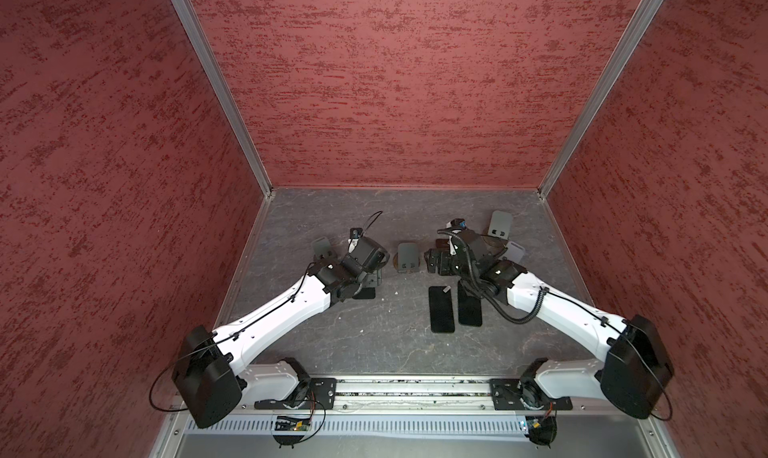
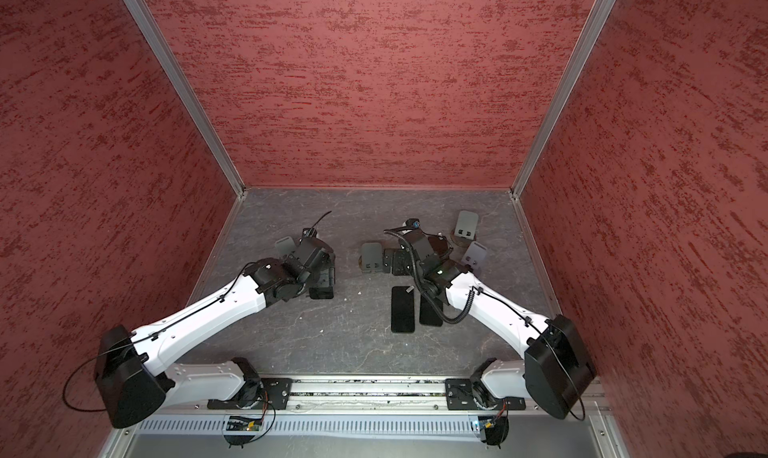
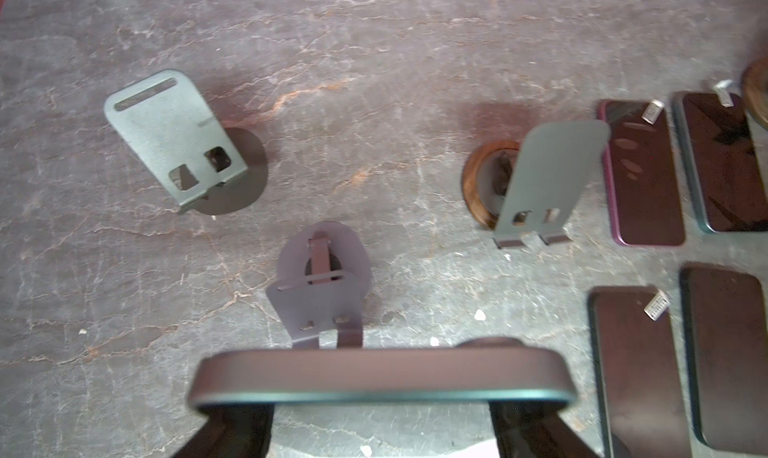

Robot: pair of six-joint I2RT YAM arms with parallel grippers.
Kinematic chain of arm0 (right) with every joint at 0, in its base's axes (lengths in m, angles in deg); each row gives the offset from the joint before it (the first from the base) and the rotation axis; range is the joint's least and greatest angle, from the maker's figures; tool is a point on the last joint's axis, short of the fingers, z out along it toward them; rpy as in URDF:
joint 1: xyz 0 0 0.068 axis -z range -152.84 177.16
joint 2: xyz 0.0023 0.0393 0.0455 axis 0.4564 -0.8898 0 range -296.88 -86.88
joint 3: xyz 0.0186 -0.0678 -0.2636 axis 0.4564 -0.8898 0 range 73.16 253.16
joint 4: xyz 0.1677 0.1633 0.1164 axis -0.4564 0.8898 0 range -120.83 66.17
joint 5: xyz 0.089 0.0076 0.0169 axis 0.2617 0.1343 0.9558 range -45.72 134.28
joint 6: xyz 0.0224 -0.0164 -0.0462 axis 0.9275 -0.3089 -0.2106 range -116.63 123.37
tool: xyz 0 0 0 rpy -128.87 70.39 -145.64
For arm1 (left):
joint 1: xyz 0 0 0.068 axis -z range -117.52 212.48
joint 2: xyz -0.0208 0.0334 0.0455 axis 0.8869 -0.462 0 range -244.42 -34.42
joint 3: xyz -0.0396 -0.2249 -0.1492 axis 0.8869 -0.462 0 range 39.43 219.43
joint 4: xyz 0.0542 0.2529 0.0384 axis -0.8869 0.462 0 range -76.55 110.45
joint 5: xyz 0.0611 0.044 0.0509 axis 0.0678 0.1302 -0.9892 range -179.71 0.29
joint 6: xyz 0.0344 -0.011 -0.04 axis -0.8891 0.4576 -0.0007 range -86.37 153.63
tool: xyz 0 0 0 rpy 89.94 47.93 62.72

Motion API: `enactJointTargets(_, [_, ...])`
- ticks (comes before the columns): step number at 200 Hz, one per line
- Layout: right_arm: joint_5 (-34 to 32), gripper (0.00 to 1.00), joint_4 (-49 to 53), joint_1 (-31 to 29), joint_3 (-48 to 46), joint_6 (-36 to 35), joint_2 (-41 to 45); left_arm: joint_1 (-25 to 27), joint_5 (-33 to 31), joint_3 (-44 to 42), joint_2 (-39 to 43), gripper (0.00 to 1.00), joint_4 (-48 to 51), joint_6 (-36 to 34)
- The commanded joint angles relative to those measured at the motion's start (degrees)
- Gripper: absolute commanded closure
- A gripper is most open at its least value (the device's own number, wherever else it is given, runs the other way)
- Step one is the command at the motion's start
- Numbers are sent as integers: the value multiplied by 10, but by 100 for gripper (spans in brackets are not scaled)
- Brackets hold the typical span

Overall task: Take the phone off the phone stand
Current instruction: 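Grip the standing black phone's top edge and lift it with the left gripper, then carry the black phone toward the flat phones with the left gripper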

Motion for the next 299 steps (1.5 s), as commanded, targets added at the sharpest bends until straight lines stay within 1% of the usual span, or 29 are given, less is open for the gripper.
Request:
enactJointTargets(1, [-29,1,-1,-2,-2,5,2,22,-12,21,-17,34,3,2])
enactJointTargets(50, [-52,1,3,1,-3,-1,2,59,20,38,-66,34,-23,7])
enactJointTargets(121, [-71,1,8,7,-14,-7,12,82,68,63,-140,33,-55,18])
enactJointTargets(182, [-81,1,9,16,-24,-9,21,93,115,82,-191,33,-74,30])
enactJointTargets(253, [-86,1,9,35,-44,-12,53,104,146,117,-256,33,-65,45])
enactJointTargets(299, [-78,1,5,43,-51,-14,52,104,160,137,-296,34,-55,55])
